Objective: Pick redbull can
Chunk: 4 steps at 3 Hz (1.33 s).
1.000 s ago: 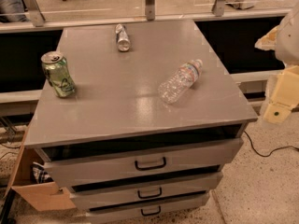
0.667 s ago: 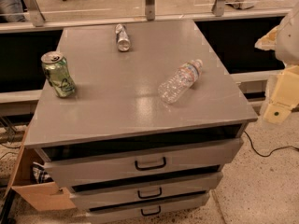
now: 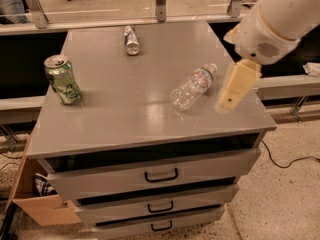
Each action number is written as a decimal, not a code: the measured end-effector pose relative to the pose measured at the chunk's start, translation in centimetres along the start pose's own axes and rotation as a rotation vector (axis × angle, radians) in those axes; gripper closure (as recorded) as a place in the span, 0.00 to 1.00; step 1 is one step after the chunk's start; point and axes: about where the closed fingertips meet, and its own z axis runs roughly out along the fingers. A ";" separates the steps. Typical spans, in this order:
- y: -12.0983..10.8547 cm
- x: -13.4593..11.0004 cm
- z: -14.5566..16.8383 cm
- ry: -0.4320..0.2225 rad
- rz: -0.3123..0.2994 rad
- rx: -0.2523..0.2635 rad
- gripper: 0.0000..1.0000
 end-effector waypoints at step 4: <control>-8.4 -13.0 10.1 -0.362 0.040 -0.015 0.00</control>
Offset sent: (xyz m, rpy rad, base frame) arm 0.1802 0.1522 -0.0171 0.4426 -0.0311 0.0884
